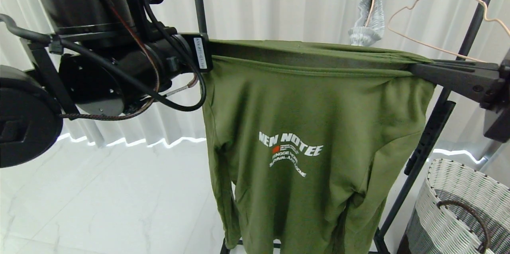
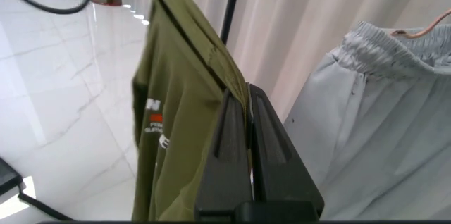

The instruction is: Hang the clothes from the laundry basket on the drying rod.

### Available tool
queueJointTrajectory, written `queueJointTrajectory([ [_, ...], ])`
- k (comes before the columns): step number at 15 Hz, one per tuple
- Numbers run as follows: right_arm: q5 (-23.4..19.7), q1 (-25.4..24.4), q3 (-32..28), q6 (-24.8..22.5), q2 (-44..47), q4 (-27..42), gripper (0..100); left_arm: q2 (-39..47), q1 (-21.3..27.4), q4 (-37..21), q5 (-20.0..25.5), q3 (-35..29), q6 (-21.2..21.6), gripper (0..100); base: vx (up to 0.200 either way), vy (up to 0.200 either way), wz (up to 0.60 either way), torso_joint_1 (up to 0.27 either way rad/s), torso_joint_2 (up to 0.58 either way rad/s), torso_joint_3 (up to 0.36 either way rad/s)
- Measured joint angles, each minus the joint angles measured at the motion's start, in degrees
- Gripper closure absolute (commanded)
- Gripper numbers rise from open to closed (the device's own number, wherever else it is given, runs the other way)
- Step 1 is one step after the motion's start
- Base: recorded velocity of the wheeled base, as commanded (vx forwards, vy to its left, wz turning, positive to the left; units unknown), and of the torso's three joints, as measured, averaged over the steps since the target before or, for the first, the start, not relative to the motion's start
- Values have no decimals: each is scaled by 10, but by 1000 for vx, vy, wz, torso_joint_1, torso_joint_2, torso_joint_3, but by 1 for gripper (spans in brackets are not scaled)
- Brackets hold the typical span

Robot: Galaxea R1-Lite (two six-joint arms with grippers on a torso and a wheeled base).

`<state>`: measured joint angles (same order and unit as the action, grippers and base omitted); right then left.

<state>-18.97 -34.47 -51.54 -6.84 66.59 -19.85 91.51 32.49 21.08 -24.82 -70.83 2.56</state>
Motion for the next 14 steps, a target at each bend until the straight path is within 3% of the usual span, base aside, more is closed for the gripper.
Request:
queueJointTrajectory([
  [6,-3,-1,8,1,-20,-2,100,14,36,0,-1,-6,0,100,0,0,0,0,0,0],
  [11,-3,26,-61,3,45,-8,100,-17,38,0,0,48,0,100,0,0,0,0,0,0],
  [14,-4,29,-100,10,104,-48,100,-63,38,-1,0,95,1,100,0,0,0,0,0,0],
])
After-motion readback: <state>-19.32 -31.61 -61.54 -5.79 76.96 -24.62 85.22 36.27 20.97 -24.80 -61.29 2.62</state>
